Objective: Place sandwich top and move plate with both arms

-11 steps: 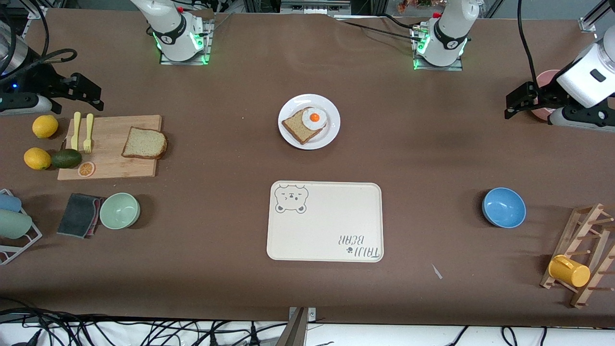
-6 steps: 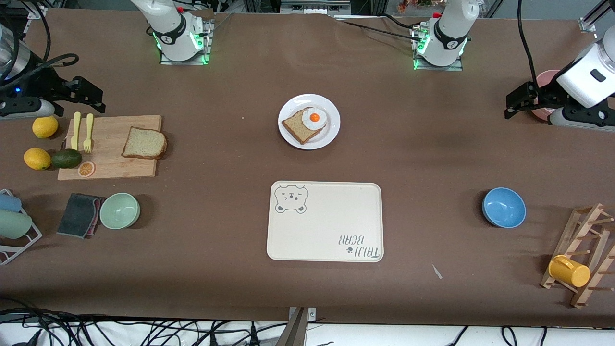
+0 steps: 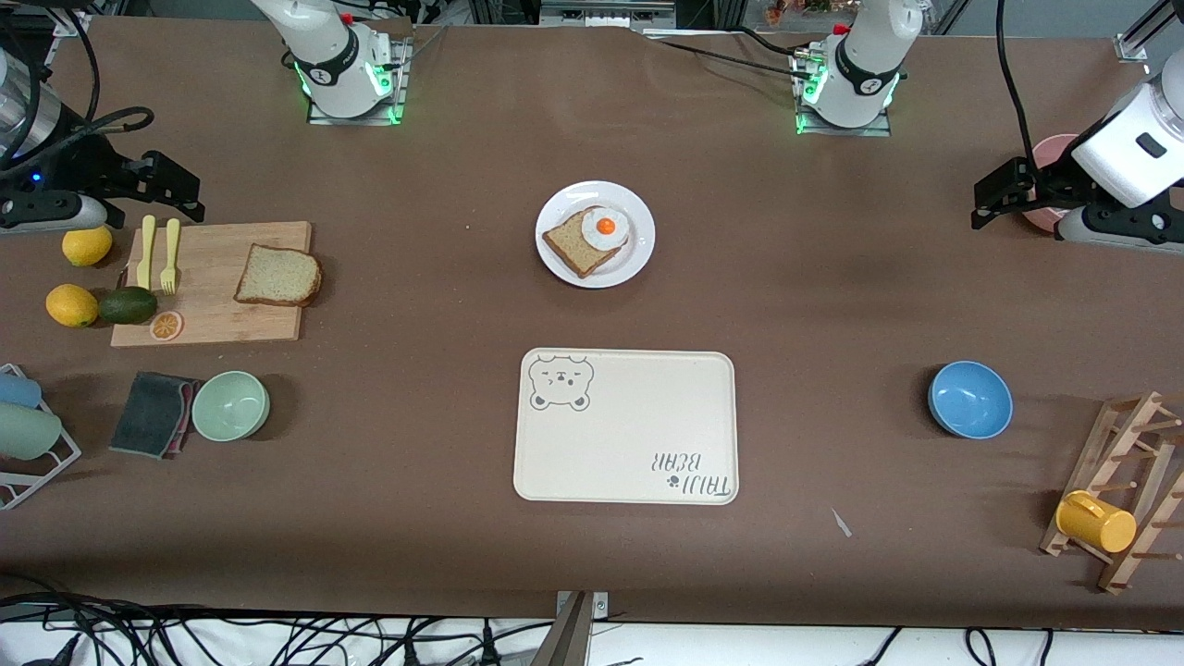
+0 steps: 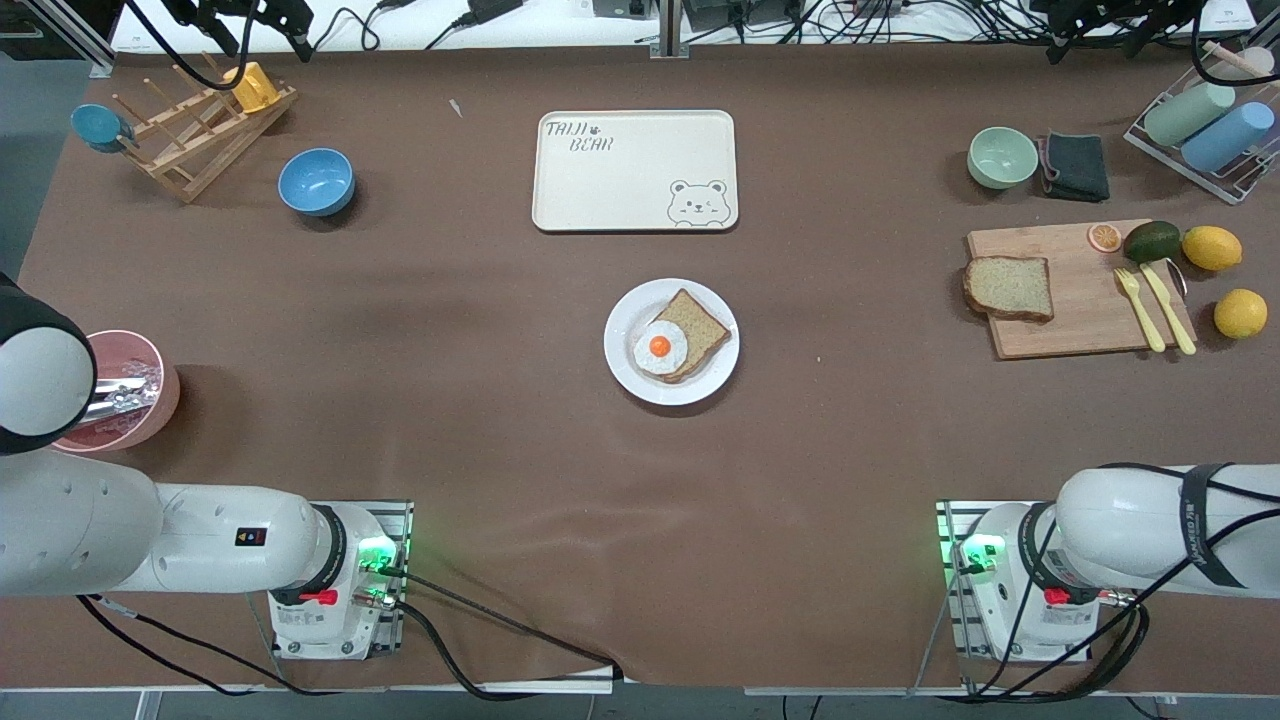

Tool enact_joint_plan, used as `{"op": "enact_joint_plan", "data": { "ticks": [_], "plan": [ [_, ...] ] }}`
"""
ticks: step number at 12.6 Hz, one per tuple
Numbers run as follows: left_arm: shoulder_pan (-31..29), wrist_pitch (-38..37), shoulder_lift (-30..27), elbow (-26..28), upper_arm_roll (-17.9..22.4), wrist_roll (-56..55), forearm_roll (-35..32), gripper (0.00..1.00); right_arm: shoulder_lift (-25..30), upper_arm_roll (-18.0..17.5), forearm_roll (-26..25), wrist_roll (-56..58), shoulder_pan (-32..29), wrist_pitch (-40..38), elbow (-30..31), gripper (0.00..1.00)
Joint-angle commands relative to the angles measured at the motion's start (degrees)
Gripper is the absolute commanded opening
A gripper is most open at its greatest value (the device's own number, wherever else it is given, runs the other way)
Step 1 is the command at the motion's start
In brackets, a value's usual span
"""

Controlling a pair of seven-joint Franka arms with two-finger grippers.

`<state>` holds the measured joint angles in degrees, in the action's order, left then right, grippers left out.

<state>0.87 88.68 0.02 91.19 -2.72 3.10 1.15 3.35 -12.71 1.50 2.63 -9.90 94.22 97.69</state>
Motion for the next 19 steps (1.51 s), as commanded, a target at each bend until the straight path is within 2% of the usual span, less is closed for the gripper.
{"op": "enact_joint_plan", "data": {
  "ticks": [1, 5, 8, 9, 11, 13, 14, 17, 19],
  "plan": [
    [0.10, -1.31, 0.94, -1.98, 0.08, 1.03, 0.26, 1.00, -0.62, 0.32, -0.96, 0.01, 1.28, -2.19, -1.79, 1.00],
    [0.10, -1.31, 0.94, -1.98, 0.08, 1.03, 0.26, 1.00, -1.15, 0.06, -2.90, 0.01, 1.90, -3.08, -1.19, 1.00],
    [0.01, -1.31, 0.94, -1.98, 0.08, 1.03, 0.26, 1.00, -0.97, -1.17, -3.08, -0.17, 2.60, -1.33, 5.13, 1.00],
    [0.01, -1.31, 0.94, -1.98, 0.08, 1.03, 0.26, 1.00, -0.89, -2.31, -4.38, -0.25, 2.87, 1.64, 9.24, 1.00],
    [0.01, -1.31, 0.94, -1.98, 0.08, 1.03, 0.26, 1.00, -0.79, -8.53, -12.00, -2.43, 2.87, 6.58, 14.88, 1.00],
    [0.01, -1.40, 0.94, -1.98, 0.17, 1.03, 0.26, 1.00, -0.80, -11.18, -14.32, -10.95, 2.87, 11.56, 21.72, 1.00],
    [0.01, -1.40, 0.94, -1.98, 0.08, 1.03, 0.26, 1.00, -0.71, -12.07, -16.42, -12.63, 2.87, 15.43, 25.50, 1.00],
    [0.01, -1.31, 0.94, -1.98, 0.17, 1.03, 0.26, 1.00, -1.06, -12.95, -27.14, -26.31, 2.87, 27.65, 37.80, 1.00],
    [-0.08, -1.31, 0.94, -1.98, 0.17, 1.03, 0.26, 1.00, -2.89, -15.14, -34.85, -36.93, 2.78, 29.35, 42.39, 1.00]
  ]
}}
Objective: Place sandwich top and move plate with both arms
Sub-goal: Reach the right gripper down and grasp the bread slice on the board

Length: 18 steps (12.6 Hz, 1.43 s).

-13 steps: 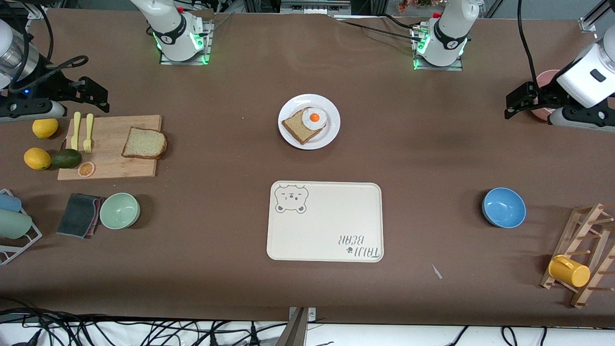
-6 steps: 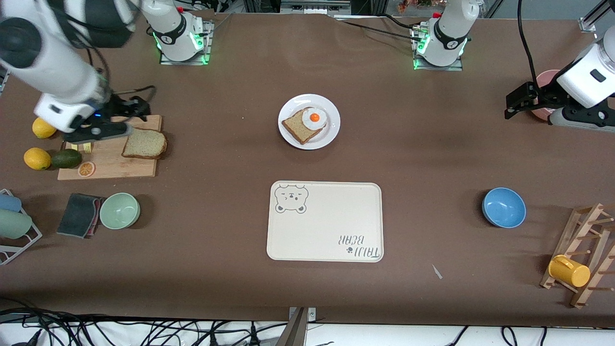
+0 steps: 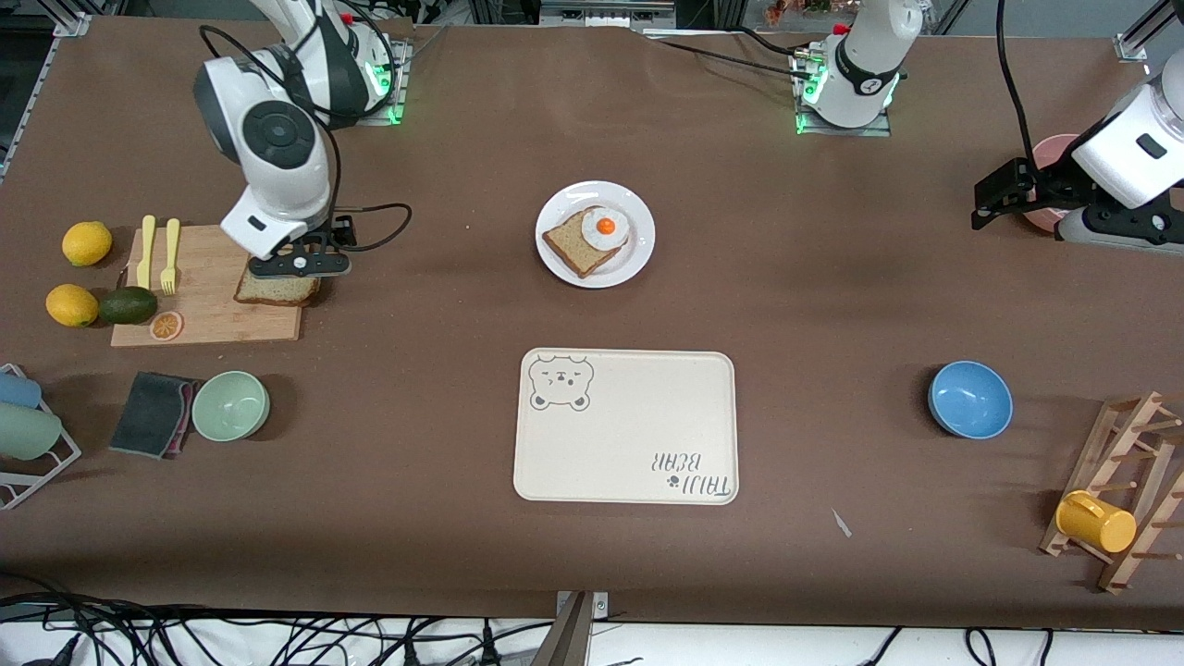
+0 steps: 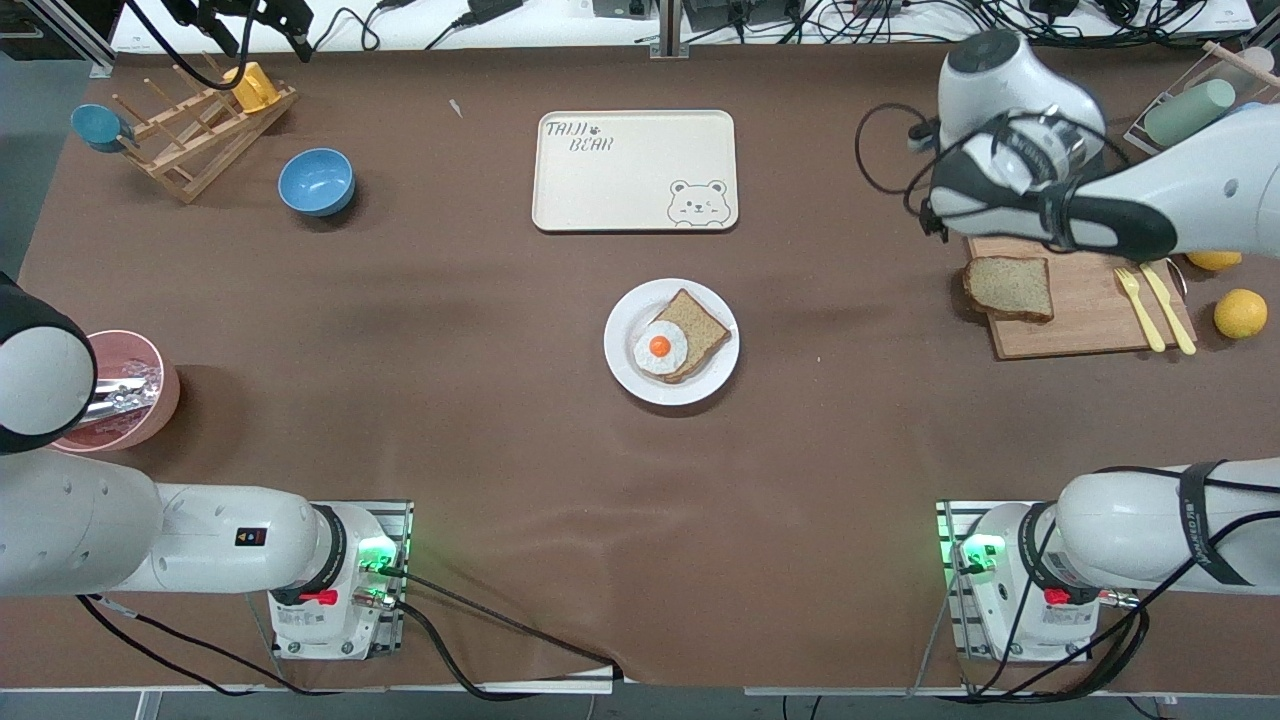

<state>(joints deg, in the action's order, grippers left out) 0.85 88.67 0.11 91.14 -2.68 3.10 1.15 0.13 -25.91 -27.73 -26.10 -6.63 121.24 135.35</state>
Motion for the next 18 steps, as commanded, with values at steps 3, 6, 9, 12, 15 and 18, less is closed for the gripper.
{"op": "enact_joint_plan", "data": {
  "ticks": [3, 6, 9, 12, 15, 18],
  "plan": [
    [-0.06, -1.40, 0.86, -1.93, 0.13, 1.03, 0.26, 1.00, -5.73, -2.12, -16.01, -20.72, -0.49, 1.81, 6.42, 1.00],
    [-0.06, -1.40, 0.86, -1.93, 0.13, 1.03, 0.26, 1.00, -10.58, -1.86, -23.07, -25.31, -1.81, 1.99, 6.50, 1.00],
    [-0.15, -1.31, 0.86, -1.93, 0.13, 1.12, 0.26, 1.00, -13.83, -0.20, -29.37, -27.15, -2.07, 2.07, 5.80, 0.99],
    [-0.06, -1.31, 0.86, -1.93, 0.13, 1.03, 0.26, 1.00, -17.18, 2.53, -35.64, -30.04, -2.51, 3.83, 5.10, 0.95],
    [-0.06, -1.31, 0.86, -1.93, 0.13, 1.12, 0.26, 1.00, -17.97, 2.45, -35.38, -33.83, -2.51, 3.92, 4.83, 0.95],
    [-0.06, -1.31, 0.86, -1.93, 0.13, 1.12, 0.26, 1.00, -17.97, 2.36, -34.94, -34.02, -2.51, 4.01, 4.66, 0.96]
  ]
}}
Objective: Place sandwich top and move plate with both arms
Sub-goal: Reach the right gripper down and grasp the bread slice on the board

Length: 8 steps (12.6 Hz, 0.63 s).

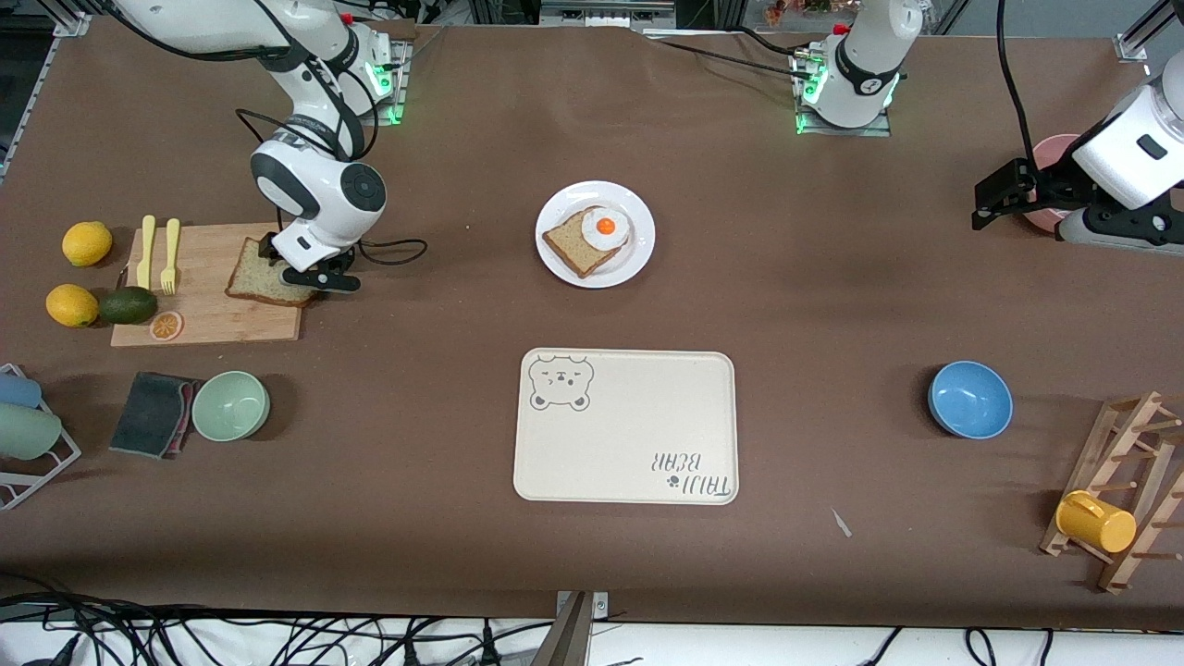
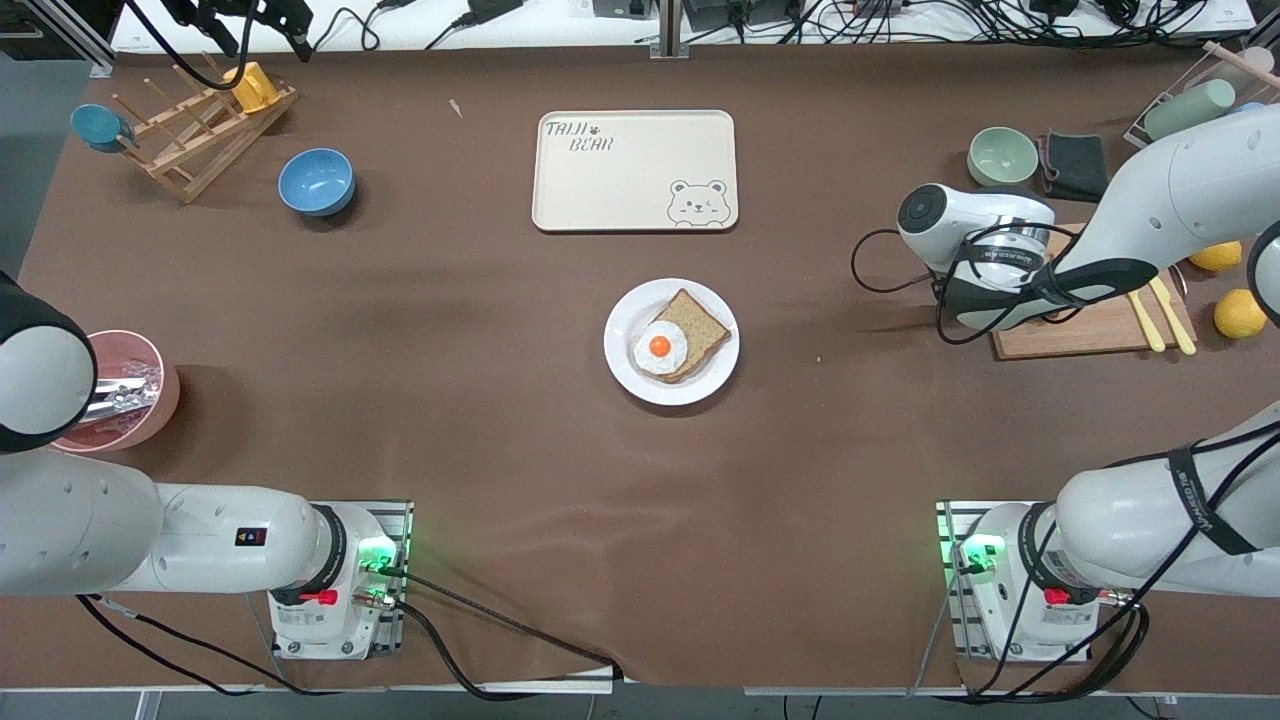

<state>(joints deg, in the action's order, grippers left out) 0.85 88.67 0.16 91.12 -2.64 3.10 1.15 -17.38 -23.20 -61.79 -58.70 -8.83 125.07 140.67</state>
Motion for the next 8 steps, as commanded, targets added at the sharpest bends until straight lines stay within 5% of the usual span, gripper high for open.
{"op": "enact_joint_plan", "data": {
  "ticks": [1, 3, 5, 6, 8],
  "plan": [
    [-0.05, -1.40, 0.80, -1.91, 0.09, 1.12, 0.26, 1.00, -0.46, -0.36, -0.88, -1.42, -0.31, 0.18, -1.01, 0.96],
    [-0.14, -1.40, 0.80, -1.91, 0.09, 1.12, 0.26, 1.00, -0.46, -0.27, -1.05, -1.33, -0.31, 0.35, -1.01, 0.92],
    [-0.14, -1.40, 0.80, -1.91, 0.09, 1.12, 0.26, 1.00, -1.08, -0.18, -1.23, -1.33, -0.31, 0.62, -1.01, 0.71],
    [-0.14, -1.40, 0.80, -1.91, 0.09, 1.12, 0.26, 1.00, -1.08, -0.27, -1.23, -1.33, -0.31, 0.53, -1.01, 0.60],
    [-0.14, -1.40, 0.80, -1.91, 0.09, 1.03, 0.26, 1.00, -0.73, -0.36, -1.06, -0.54, -0.22, 0.62, -1.19, 0.21]
  ]
}}
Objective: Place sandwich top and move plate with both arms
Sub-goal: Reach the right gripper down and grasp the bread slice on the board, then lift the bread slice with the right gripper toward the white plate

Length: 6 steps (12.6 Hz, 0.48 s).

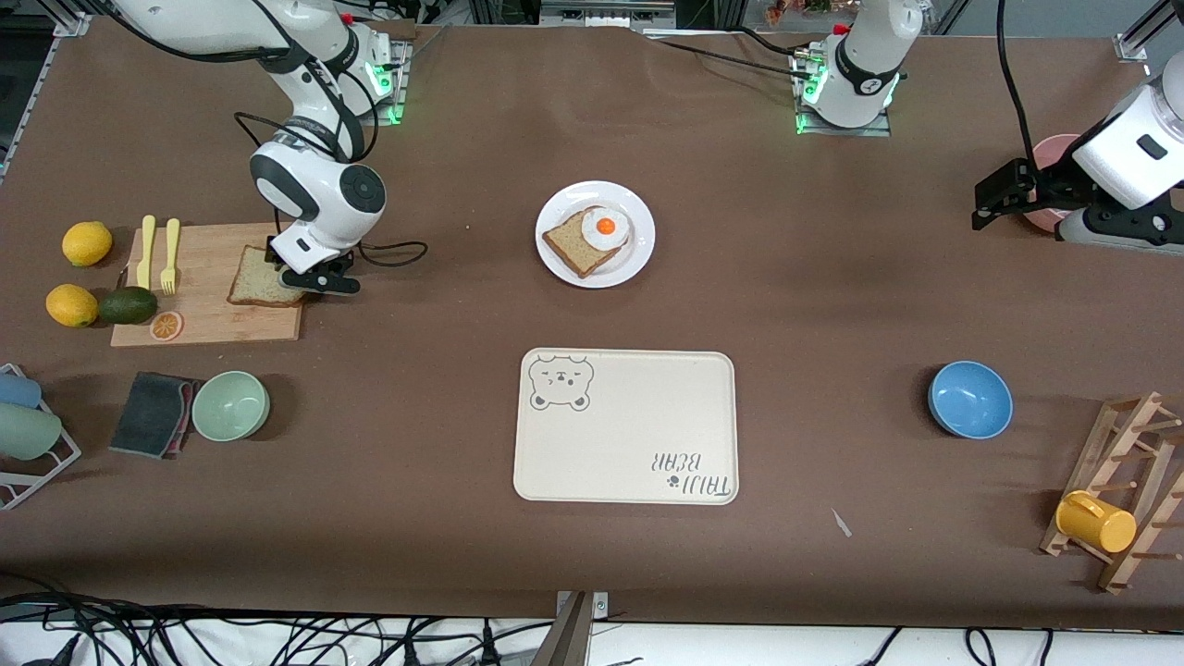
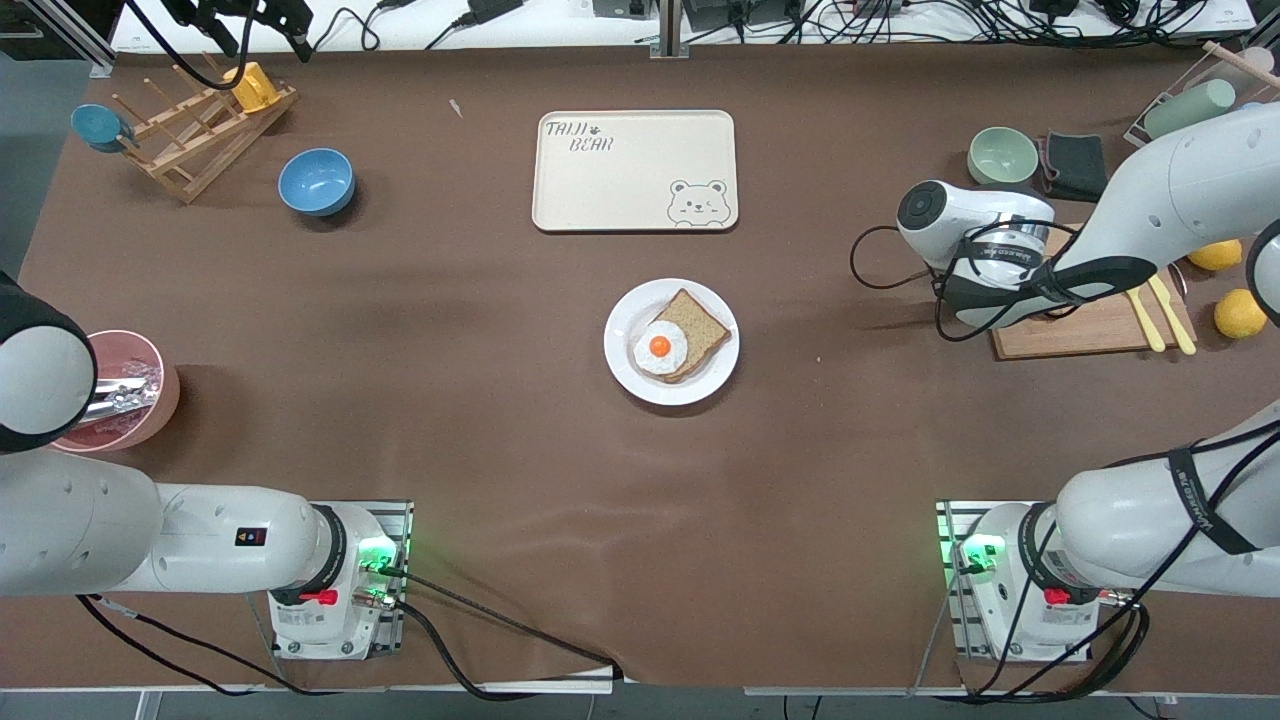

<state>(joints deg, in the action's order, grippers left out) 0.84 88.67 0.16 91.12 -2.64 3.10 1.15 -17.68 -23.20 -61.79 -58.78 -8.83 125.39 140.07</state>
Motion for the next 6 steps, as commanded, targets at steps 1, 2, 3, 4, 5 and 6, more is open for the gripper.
{"op": "enact_joint_plan", "data": {
  "ticks": [1, 2, 3, 4, 5, 6],
  "plan": [
    [-0.14, -1.40, 0.80, -1.91, 0.09, 1.03, 0.26, 1.00, -0.08, -0.44, -0.97, -0.19, -0.22, 0.20, -0.59, 0.06],
    [-0.14, -1.40, 0.80, -1.91, 0.09, 1.03, 0.26, 1.00, 0.45, -0.61, -0.97, 0.16, -0.22, 0.20, -0.67, 0.00],
    [-0.14, -1.40, 0.80, -1.91, 0.09, 1.03, 0.26, 1.00, 0.80, -0.70, -0.97, 0.51, -0.22, 0.20, -0.67, 0.00],
    [-0.14, -1.40, 0.80, -1.91, 0.09, 1.03, 0.26, 1.00, 1.32, -0.79, -0.97, 1.73, -0.22, 0.20, -0.67, 0.00],
    [-0.14, -1.40, 0.80, -1.91, 0.09, 1.12, 0.26, 1.00, 1.77, -0.88, -0.88, 3.05, -0.22, -0.06, -1.11, 0.00],
    [-0.14, -1.40, 0.80, -1.91, 0.09, 1.12, 0.26, 1.00, 3.60, -1.75, -0.36, 3.84, -0.13, -0.24, -1.37, 0.00]
  ]
}}
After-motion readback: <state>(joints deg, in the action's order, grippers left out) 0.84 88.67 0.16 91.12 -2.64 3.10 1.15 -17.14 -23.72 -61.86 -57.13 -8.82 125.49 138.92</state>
